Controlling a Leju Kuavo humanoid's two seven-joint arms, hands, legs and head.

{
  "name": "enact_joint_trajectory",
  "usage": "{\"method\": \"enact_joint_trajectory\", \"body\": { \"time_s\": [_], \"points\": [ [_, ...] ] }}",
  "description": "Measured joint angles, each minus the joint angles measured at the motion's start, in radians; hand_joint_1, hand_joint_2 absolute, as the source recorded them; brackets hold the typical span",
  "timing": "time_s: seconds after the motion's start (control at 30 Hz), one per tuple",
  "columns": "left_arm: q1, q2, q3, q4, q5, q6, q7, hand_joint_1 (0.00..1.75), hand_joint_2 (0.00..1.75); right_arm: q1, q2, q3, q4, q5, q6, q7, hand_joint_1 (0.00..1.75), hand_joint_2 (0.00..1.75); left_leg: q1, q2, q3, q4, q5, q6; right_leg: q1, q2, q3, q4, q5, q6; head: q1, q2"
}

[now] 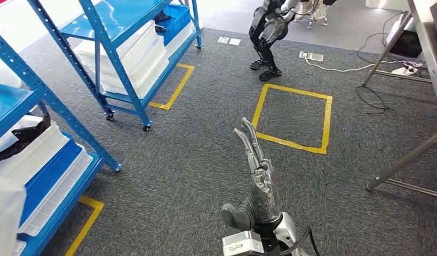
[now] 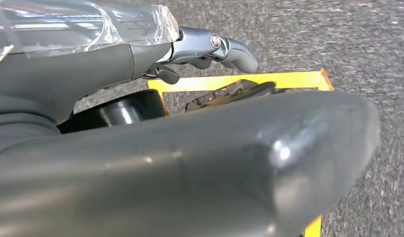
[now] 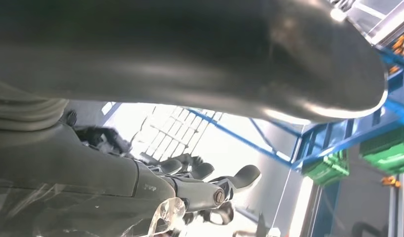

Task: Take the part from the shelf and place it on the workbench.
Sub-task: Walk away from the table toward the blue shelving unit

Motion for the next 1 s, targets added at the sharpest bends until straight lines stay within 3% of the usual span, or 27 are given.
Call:
{"method": "enact_joint_trajectory", "body": {
  "time_s": [0.03,0.1,0.17,0.23,0.3,0.37,0.43,0.47,0.5,0.53,0.6,0.67,0.73,0.77,0.83,0.87,0.9,0.97,1.0],
  "points": [
    [0.0,0.0,-0.002,0.0,-0.001,0.0,0.0,0.0,0.0,-0.001,0.0,0.0,0.0,0.0,0.0,0.0,0.0,0.0,0.0,0.01,0.031,-0.06,0.032,0.002,0.0,-0.012,0.003,0.0,-0.003,0.001,0.0,0.0],
    [-0.003,0.0,-0.004,0.0,-0.001,0.0,-0.001,0.0,0.0,-0.003,0.0,0.0,0.0,0.0,0.0,0.0,0.0,0.0,-0.009,0.058,0.112,-0.212,0.09,0.012,0.003,-0.033,0.012,0.0,-0.01,0.006,0.0,0.0],
    [-0.01,0.0,-0.006,0.0,-0.001,0.0,-0.002,0.0,0.0,-0.005,0.0,0.0,0.0,0.0,0.0,0.0,0.0,0.0,-0.019,0.085,0.147,-0.281,0.106,0.022,0.007,-0.052,0.019,0.0,-0.017,0.015,0.001,0.0],
    [-0.012,0.0,-0.01,0.0,-0.001,0.0,-0.002,0.0,0.0,-0.007,0.001,0.001,-0.001,0.0,0.0,0.0,0.0,0.0,-0.022,0.063,0.147,-0.289,0.106,0.03,0.007,-0.072,0.026,-0.003,-0.022,0.025,0.001,0.0],
    [-0.009,0.0,-0.013,0.0,-0.001,0.0,-0.002,0.0,0.0,-0.011,0.0,0.001,-0.002,0.001,0.0,0.0,0.0,0.0,-0.015,0.038,0.157,-0.302,0.113,0.039,0.004,-0.045,0.025,0.016,-0.04,0.035,0.001,0.0],
    [-0.011,0.0,-0.015,0.0,-0.001,0.0,-0.002,0.0,0.0,-0.013,-0.001,0.002,-0.004,0.001,0.0,0.001,0.0,0.0,-0.006,0.014,0.166,-0.311,0.118,0.046,0.0,0.017,-0.018,0.115,-0.092,0.041,0.003,0.0],
    [-0.013,-0.001,-0.018,0.0,-0.001,-0.001,-0.002,0.0,0.0,-0.012,-0.004,0.003,-0.005,0.001,0.0,0.003,0.0,0.0,-0.003,-0.013,0.167,-0.311,0.118,0.048,-0.002,0.044,-0.093,0.253,-0.144,0.047,0.005,0.0],
    [-0.012,-0.002,-0.018,0.0,0.0,-0.001,-0.003,0.0,0.0,-0.011,-0.006,0.003,-0.005,0.001,0.0,0.005,0.0,0.0,-0.001,-0.029,0.168,-0.31,0.117,0.048,-0.003,0.046,-0.118,0.288,-0.146,0.05,0.005,0.0],
    [-0.011,-0.002,-0.019,0.0,0.001,-0.001,-0.003,0.0,0.0,-0.011,-0.007,0.003,-0.005,0.001,0.0,0.006,0.0,0.0,0.001,-0.044,0.169,-0.309,0.116,0.046,-0.006,0.047,-0.123,0.282,-0.127,0.054,0.005,0.0],
    [-0.01,-0.002,-0.019,0.0,0.002,-0.001,-0.004,0.0,0.0,-0.012,-0.008,0.003,-0.005,0.001,0.001,0.007,0.0,0.0,0.004,-0.06,0.171,-0.307,0.114,0.043,-0.009,0.051,-0.107,0.235,-0.09,0.058,0.005,0.0],
    [-0.011,-0.002,-0.019,0.0,0.003,-0.001,-0.005,0.0,0.0,-0.012,-0.009,0.003,-0.005,0.001,0.001,0.008,0.0,0.0,0.009,-0.09,0.17,-0.296,0.106,0.029,-0.022,0.093,-0.049,0.093,-0.016,0.067,0.006,0.0],
    [-0.012,-0.002,-0.019,0.0,0.003,-0.001,-0.006,0.0,0.0,-0.012,-0.011,0.004,-0.006,0.002,0.001,0.01,0.0,0.0,0.01,-0.113,0.161,-0.286,0.1,0.015,-0.028,0.127,-0.02,0.021,0.008,0.061,0.008,0.0],
    [-0.01,-0.002,-0.019,0.0,0.004,-0.001,-0.009,0.0,0.0,-0.013,-0.012,0.004,-0.006,0.002,0.001,0.012,0.0,0.0,0.014,-0.131,0.154,-0.288,0.103,0.006,-0.023,0.113,-0.021,0.018,0.007,0.041,0.008,0.0],
    [-0.008,-0.002,-0.019,0.0,0.003,-0.001,-0.01,0.0,0.0,-0.015,-0.012,0.004,-0.007,0.002,0.001,0.012,0.0,0.0,0.015,-0.122,0.151,-0.286,0.101,0.002,-0.021,0.102,-0.02,0.018,0.008,0.032,0.008,0.0],
    [-0.008,-0.002,-0.02,0.0,0.003,-0.001,-0.012,0.0,0.0,-0.016,-0.012,0.004,-0.008,0.003,0.002,0.013,0.0,0.0,0.012,-0.067,0.125,-0.231,0.072,-0.002,-0.019,0.077,-0.019,0.016,0.009,0.019,0.004,0.0],
    [-0.01,-0.002,-0.02,0.0,0.003,-0.001,-0.012,0.0,0.0,-0.016,-0.013,0.004,-0.008,0.003,0.002,0.014,0.0,0.0,0.01,-0.033,0.096,-0.17,0.042,-0.004,-0.017,0.064,-0.018,0.015,0.008,0.014,0.002,0.0],
    [-0.011,-0.002,-0.02,0.0,0.003,-0.001,-0.013,0.0,0.0,-0.015,-0.013,0.004,-0.008,0.003,0.003,0.014,0.0,0.0,0.009,-0.013,0.059,-0.096,0.008,-0.005,-0.014,0.051,-0.018,0.016,0.006,0.011,0.001,0.0],
    [-0.011,-0.003,-0.02,0.0,0.003,-0.001,-0.014,0.0,0.0,-0.014,-0.014,0.004,-0.008,0.003,0.003,0.015,0.0,0.0,0.009,-0.003,0.0,0.022,-0.032,-0.003,-0.008,0.022,-0.016,0.016,0.002,0.006,0.0,0.0],
    [-0.01,-0.003,-0.02,0.0,0.003,-0.001,-0.014,0.0,0.0,-0.015,-0.014,0.004,-0.008,0.003,0.003,0.015,0.0,0.0,0.008,-0.002,-0.005,0.03,-0.024,-0.001,-0.006,0.009,-0.014,0.016,-0.001,0.004,0.0,0.0]
  ]
}}
